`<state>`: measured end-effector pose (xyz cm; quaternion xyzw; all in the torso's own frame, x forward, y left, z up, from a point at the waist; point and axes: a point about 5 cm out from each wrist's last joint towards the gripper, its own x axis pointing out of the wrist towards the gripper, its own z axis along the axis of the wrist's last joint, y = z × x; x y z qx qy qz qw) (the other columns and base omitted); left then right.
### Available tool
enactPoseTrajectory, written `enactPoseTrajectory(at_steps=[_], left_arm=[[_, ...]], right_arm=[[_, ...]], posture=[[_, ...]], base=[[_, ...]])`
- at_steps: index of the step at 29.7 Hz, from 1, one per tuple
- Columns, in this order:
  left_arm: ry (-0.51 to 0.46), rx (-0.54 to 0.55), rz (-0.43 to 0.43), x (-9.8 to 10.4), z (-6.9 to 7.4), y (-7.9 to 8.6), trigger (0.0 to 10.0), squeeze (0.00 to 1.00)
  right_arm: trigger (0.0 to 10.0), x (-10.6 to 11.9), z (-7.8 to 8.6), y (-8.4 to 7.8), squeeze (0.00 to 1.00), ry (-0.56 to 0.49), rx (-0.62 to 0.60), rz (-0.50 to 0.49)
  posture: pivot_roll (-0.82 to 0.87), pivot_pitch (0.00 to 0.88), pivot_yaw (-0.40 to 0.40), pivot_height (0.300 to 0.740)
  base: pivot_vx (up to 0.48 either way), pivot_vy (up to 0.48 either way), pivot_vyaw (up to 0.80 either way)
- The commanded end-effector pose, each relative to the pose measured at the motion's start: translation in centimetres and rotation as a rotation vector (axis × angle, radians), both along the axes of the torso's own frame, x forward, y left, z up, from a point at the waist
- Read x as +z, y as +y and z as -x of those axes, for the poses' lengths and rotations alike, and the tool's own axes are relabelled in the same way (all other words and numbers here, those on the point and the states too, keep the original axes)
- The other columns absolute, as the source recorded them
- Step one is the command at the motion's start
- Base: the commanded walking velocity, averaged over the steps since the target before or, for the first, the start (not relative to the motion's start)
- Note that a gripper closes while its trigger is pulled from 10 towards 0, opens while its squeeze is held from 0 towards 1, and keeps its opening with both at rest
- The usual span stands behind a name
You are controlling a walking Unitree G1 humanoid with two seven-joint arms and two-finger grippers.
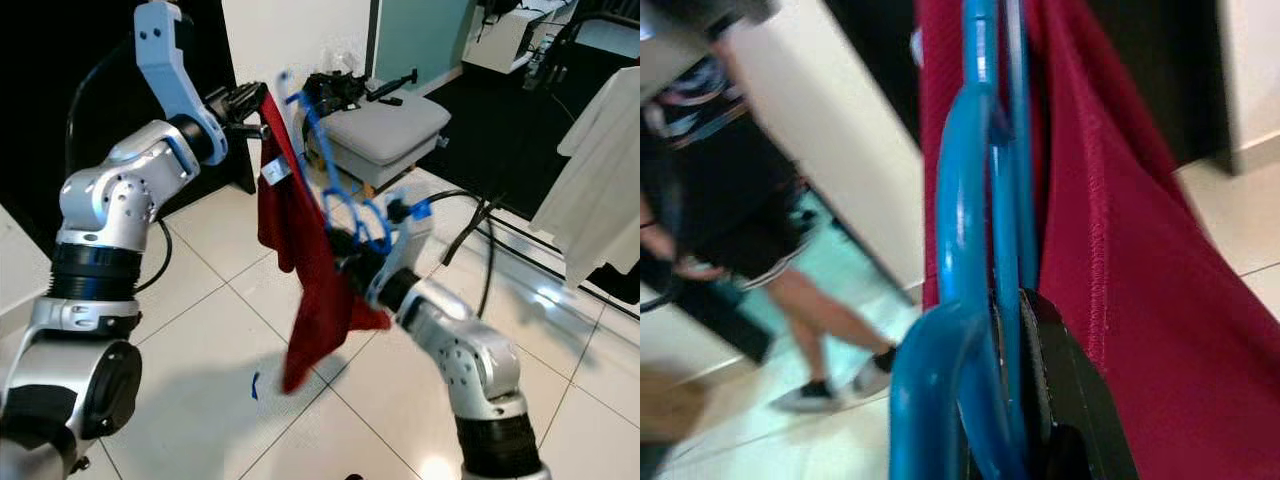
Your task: Hang hanger
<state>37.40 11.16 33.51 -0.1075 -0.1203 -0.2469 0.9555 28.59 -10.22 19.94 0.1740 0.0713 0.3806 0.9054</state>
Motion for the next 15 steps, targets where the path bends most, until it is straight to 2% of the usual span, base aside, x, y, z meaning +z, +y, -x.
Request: enactPoseTrajectory(at_steps=[1,6,9,11,14,15], left_arm=[[-0.069,-0.015,-0.004,0.7,0.5,-0.4,10.0,0.00],[-0.141,-0.086,-0.029,1.1,1.2,-1.8,10.0,0.00],[-0.159,-0.099,-0.041,1.2,1.3,-2.1,10.0,0.00],[-0.191,-0.125,-0.051,1.4,1.7,-2.4,10.0,0.00],[-0.204,-0.135,-0.065,1.5,1.8,-2.6,10.0,0.00],[-0.216,-0.141,-0.082,1.4,1.9,-2.6,10.0,0.00]], right_arm=[[10.0,-0.9,0.7,0.7,0.00,0.062,0.056,0.023],[10.0,-2.5,1.7,1.7,0.00,0.154,0.097,0.080],[10.0,-2.7,1.9,1.9,0.00,0.171,0.104,0.089],[10.0,-3.1,2.2,2.0,0.00,0.195,0.119,0.137],[10.0,-3.4,2.3,2.0,0.00,0.201,0.125,0.161],[10.0,-3.6,2.4,1.9,0.00,0.203,0.129,0.203]], posture=[[-0.04,0.128,0.002,0.740],[-0.04,0.129,-0.003,0.740],[-0.04,0.129,-0.003,0.740],[-0.04,0.129,-0.003,0.740],[-0.04,0.129,-0.003,0.740],[-0.04,0.129,-0.004,0.740]], base=[[0.000,0.000,0.00],[0.000,0.000,0.00],[0.000,0.000,0.00],[0.000,0.000,0.00],[0.000,0.000,0.00],[0.000,0.000,0.00]])
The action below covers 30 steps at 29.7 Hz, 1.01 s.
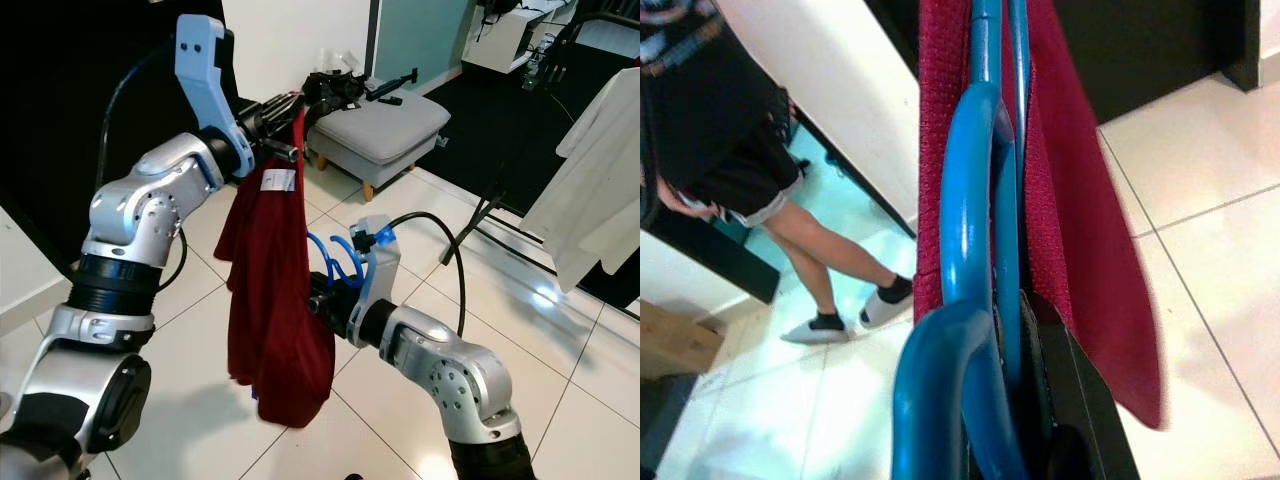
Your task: Hang hanger
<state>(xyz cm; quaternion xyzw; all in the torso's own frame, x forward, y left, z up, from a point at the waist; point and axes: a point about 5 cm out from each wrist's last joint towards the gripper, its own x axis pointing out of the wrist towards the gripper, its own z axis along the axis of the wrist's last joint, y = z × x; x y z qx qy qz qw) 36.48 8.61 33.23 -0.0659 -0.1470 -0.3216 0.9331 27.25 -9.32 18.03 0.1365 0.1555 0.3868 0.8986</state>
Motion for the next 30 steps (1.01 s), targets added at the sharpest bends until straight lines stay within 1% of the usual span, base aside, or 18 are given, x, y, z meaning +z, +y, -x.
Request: enactPoseTrajectory(at_steps=[1,6,7,8,10,11,12,14,15,16,17,18,19,22,23,24,27,30], left_arm=[[-0.122,-0.008,0.006,1.7,0.9,-0.1,10.0,0.00],[-0.133,-0.042,-0.033,1.3,1.2,-0.5,10.0,0.00],[-0.137,-0.078,-0.068,0.9,1.5,-0.9,10.0,0.00],[-0.137,-0.078,-0.068,0.9,1.5,-0.9,10.0,0.00],[-0.136,-0.212,-0.173,-0.7,2.9,-1.8,10.0,0.00],[-0.136,-0.212,-0.173,-0.7,2.9,-1.8,10.0,0.00],[-0.133,-0.258,-0.211,-1.4,3.4,-2.1,10.0,0.00],[-0.135,-0.261,-0.310,-2.6,3.6,-1.6,10.0,0.00],[-0.123,-0.182,-0.343,-3.0,2.8,-0.2,10.0,0.00],[-0.123,-0.182,-0.343,-3.0,2.8,-0.2,10.0,0.00],[-0.104,-0.047,-0.378,-3.2,1.6,2.3,10.0,0.00],[-0.104,-0.047,-0.378,-3.2,1.6,2.3,10.0,0.00],[-0.098,0.004,-0.388,-3.2,1.2,3.3,10.0,0.00],[-0.080,0.213,-0.346,-2.4,-0.2,7.1,10.0,0.00],[-0.080,0.213,-0.346,-2.4,-0.2,7.1,10.0,0.00],[-0.077,0.289,-0.322,-2.0,-0.6,8.4,10.0,0.00],[-0.077,0.298,-0.321,-1.9,-0.6,8.6,10.0,0.00],[-0.091,0.388,-0.275,-1.1,-0.8,10.0,10.0,0.00]], right_arm=[[10.0,-1.7,1.1,1.0,0.00,0.084,0.077,0.071],[10.0,-1.6,0.4,0.9,0.00,0.051,0.029,0.094],[10.0,-1.1,-0.3,0.7,0.00,0.018,-0.027,0.075],[10.0,-1.1,-0.3,0.7,0.00,0.018,-0.027,0.075],[10.0,0.3,-2.0,-0.2,0.00,-0.060,-0.163,0.018],[10.0,0.3,-2.0,-0.2,0.00,-0.060,-0.163,0.018],[10.0,0.7,-2.4,-0.5,0.00,-0.082,-0.199,0.002],[10.0,1.6,-3.0,-1.1,0.00,-0.113,-0.256,-0.040],[10.0,1.9,-3.3,-1.7,0.00,-0.127,-0.294,-0.049],[10.0,1.9,-3.3,-1.7,0.00,-0.127,-0.294,-0.049],[10.0,2.3,-3.6,-2.6,0.00,-0.148,-0.351,-0.047],[10.0,2.3,-3.6,-2.6,0.00,-0.148,-0.351,-0.047],[10.0,2.3,-3.7,-2.9,0.00,-0.156,-0.370,-0.043],[10.0,2.4,-3.7,-3.2,0.00,-0.159,-0.370,-0.051],[10.0,2.4,-3.7,-3.2,0.00,-0.159,-0.370,-0.051],[10.0,2.4,-3.6,-3.1,0.00,-0.161,-0.362,-0.060],[10.0,2.4,-3.7,-3.1,0.00,-0.163,-0.362,-0.063],[10.0,2.4,-3.4,-3.0,0.00,-0.160,-0.316,-0.053]], posture=[[-0.04,0.129,-0.004,0.740],[-0.04,0.129,-0.002,0.740],[-0.04,0.127,-0.001,0.740],[-0.04,0.127,-0.001,0.740],[-0.04,0.125,0.004,0.740],[-0.04,0.125,0.004,0.740],[-0.04,0.125,0.004,0.740],[-0.04,0.126,0.005,0.740],[-0.04,0.125,0.006,0.740],[-0.04,0.125,0.006,0.740],[-0.04,0.124,0.006,0.740],[-0.04,0.124,0.006,0.740],[-0.04,0.124,0.006,0.740],[-0.04,0.124,0.007,0.740],[-0.04,0.124,0.007,0.740],[-0.04,0.124,0.007,0.740],[-0.03,0.126,0.007,0.740],[-0.04,0.128,0.008,0.740]], base=[[0.000,0.000,0.00],[0.000,0.000,0.00],[0.000,0.000,0.00],[0.000,0.000,0.00],[0.000,0.000,0.00],[0.000,0.000,0.00],[0.000,0.000,0.00],[0.000,0.000,0.00],[0.000,0.000,0.00],[0.000,0.000,0.00],[0.000,0.000,0.00],[0.000,0.000,0.00],[0.000,0.000,0.00],[0.000,0.000,0.00],[0.000,0.000,0.00],[0.000,0.000,0.00],[0.000,0.000,0.00],[0.000,0.000,0.00]])
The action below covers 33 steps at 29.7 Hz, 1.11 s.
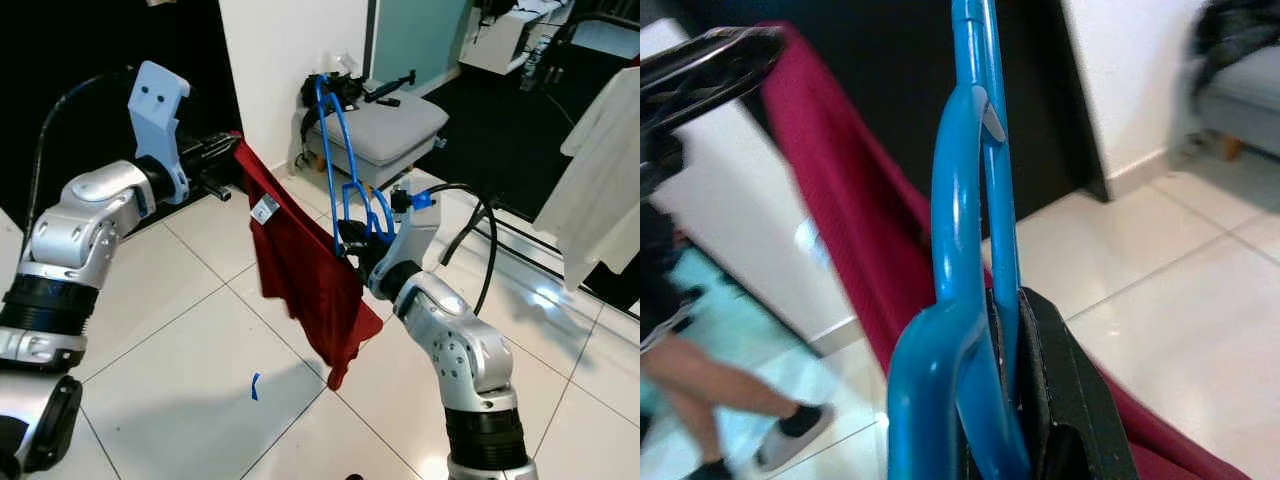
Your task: Hang hanger
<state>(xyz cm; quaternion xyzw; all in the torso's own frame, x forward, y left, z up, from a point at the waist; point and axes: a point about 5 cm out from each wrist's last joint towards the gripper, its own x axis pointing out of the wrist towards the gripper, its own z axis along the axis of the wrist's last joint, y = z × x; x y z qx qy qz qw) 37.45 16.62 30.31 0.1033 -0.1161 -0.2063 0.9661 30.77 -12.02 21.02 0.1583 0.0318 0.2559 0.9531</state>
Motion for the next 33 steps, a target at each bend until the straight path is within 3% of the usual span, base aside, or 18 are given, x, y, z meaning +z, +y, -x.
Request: enactPoseTrajectory(at_steps=[1,4,8,9,14,20,28,33], left_arm=[[-0.083,0.092,0.024,1.8,0.1,1.9,10.0,0.00],[-0.115,0.106,0.061,2.4,0.1,2.1,10.0,0.00],[-0.142,0.037,0.072,2.7,0.2,0.7,10.0,0.00],[-0.153,0.004,0.076,2.9,0.3,-0.1,10.0,0.00],[-0.162,-0.037,0.077,3.2,0.1,-1.3,10.0,0.00],[-0.154,-0.048,0.063,3.1,-0.1,-1.9,10.0,0.00],[-0.154,-0.060,0.057,2.8,-0.1,-2.2,10.0,0.00],[-0.150,-0.078,0.000,2.5,-0.1,-2.4,10.0,0.00]], right_arm=[[10.0,-0.6,0.1,-0.3,0.00,0.031,0.003,0.022],[10.0,-1.0,0.6,-0.1,0.00,0.059,0.066,0.044],[10.0,-2.0,1.4,0.7,0.00,0.119,0.157,0.074],[10.0,-2.4,2.1,1.5,0.00,0.132,0.223,0.087],[10.0,-2.6,3.3,3.1,0.00,0.114,0.355,0.123],[10.0,-1.9,3.1,2.9,0.00,0.068,0.358,0.137],[10.0,-2.5,3.3,2.9,0.00,0.118,0.380,0.184],[10.0,-2.9,3.6,3.2,0.00,0.112,0.413,0.215]], posture=[[-0.04,0.128,0.008,0.740],[-0.04,0.131,0.010,0.740],[-0.04,0.131,0.011,0.740],[-0.04,0.134,0.011,0.740],[-0.04,0.135,0.014,0.740],[-0.04,0.137,0.012,0.740],[-0.03,0.139,0.007,0.740],[-0.03,0.140,0.006,0.740]], base=[[0.000,0.000,0.00],[0.000,0.000,0.00],[0.000,0.000,0.00],[0.000,0.000,0.00],[0.000,0.000,0.00],[0.000,0.000,0.00],[0.000,0.000,0.00],[0.000,0.000,0.00]])
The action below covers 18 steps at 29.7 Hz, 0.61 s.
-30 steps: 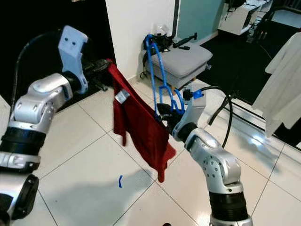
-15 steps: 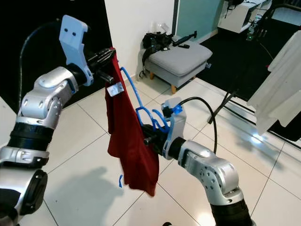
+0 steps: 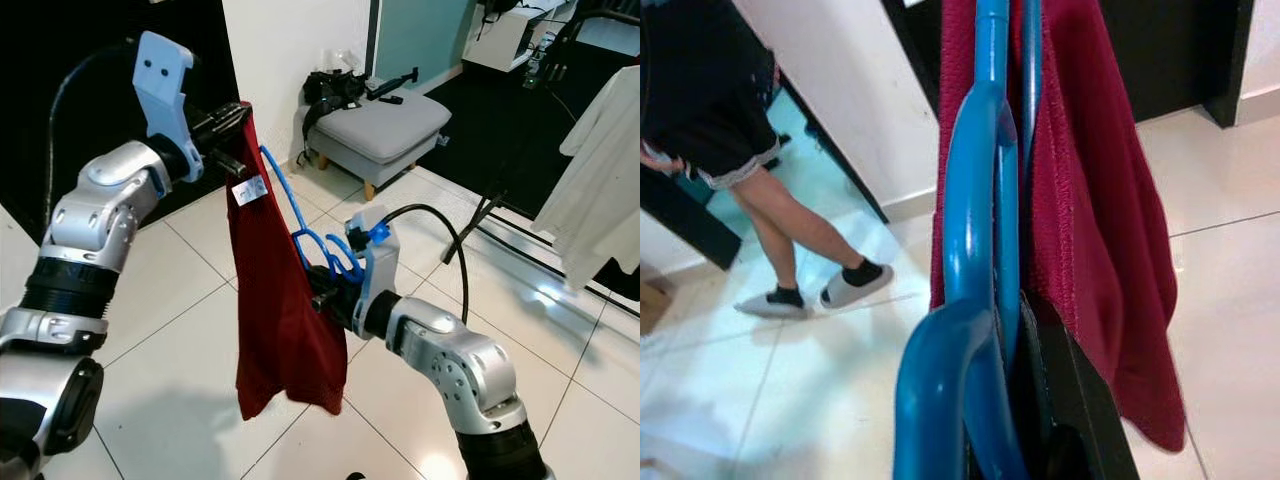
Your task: Hang hanger
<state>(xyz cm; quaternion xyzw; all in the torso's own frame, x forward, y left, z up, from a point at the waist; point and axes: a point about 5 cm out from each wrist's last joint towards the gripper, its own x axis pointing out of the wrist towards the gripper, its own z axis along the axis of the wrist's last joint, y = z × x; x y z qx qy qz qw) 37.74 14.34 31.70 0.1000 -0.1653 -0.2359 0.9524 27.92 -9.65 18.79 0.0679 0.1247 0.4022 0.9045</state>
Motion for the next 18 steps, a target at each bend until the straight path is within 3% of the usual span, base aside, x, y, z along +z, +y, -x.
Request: enactPoseTrajectory(at_steps=[1,5,9,12,14,15,16,17,18], left_arm=[[-0.058,0.007,-0.033,1.0,0.2,0.0,10.0,0.00],[-0.057,0.018,-0.056,0.8,0.2,0.2,10.0,0.00],[-0.047,0.128,-0.183,0.3,-0.4,2.4,10.0,0.00],[-0.049,0.125,-0.186,0.3,-0.4,2.4,10.0,0.00],[-0.072,-0.020,-0.151,0.6,0.4,0.6,10.0,0.00],[-0.072,-0.020,-0.151,0.6,0.4,0.6,10.0,0.00],[-0.111,-0.272,-0.144,0.6,2.6,-2.8,10.0,0.00],[-0.111,-0.272,-0.144,0.6,2.6,-2.8,10.0,0.00],[-0.123,-0.352,-0.150,0.5,3.4,-3.8,10.0,0.00]], right_arm=[[10.0,-0.4,0.8,0.8,0.00,0.007,0.078,0.015],[10.0,-0.1,0.9,0.7,0.00,-0.018,0.086,0.011],[10.0,0.2,1.4,-0.1,0.00,-0.020,0.115,0.023],[10.0,0.2,1.4,-0.1,0.00,-0.018,0.117,0.027],[10.0,-0.5,1.4,0.0,0.00,0.016,0.117,0.063],[10.0,-0.5,1.4,0.0,0.00,0.016,0.117,0.063],[10.0,-1.4,1.1,0.1,0.00,0.061,0.103,0.102],[10.0,-1.4,1.1,0.1,0.00,0.061,0.103,0.102],[10.0,-1.7,1.0,0.1,0.00,0.073,0.097,0.112]], posture=[[-0.03,0.141,0.008,0.740],[-0.03,0.141,0.008,0.740],[-0.03,0.142,0.009,0.740],[-0.03,0.142,0.009,0.740],[-0.03,0.143,0.006,0.740],[-0.03,0.143,0.006,0.740],[-0.02,0.141,0.002,0.740],[-0.02,0.141,0.002,0.740],[-0.02,0.142,0.002,0.740]], base=[[0.000,0.000,0.00],[0.000,0.000,0.00],[0.000,0.000,0.00],[0.000,0.000,0.00],[0.000,0.000,0.00],[0.000,0.000,0.00],[0.000,0.000,0.00],[0.000,0.000,0.00],[0.000,0.000,0.00]])
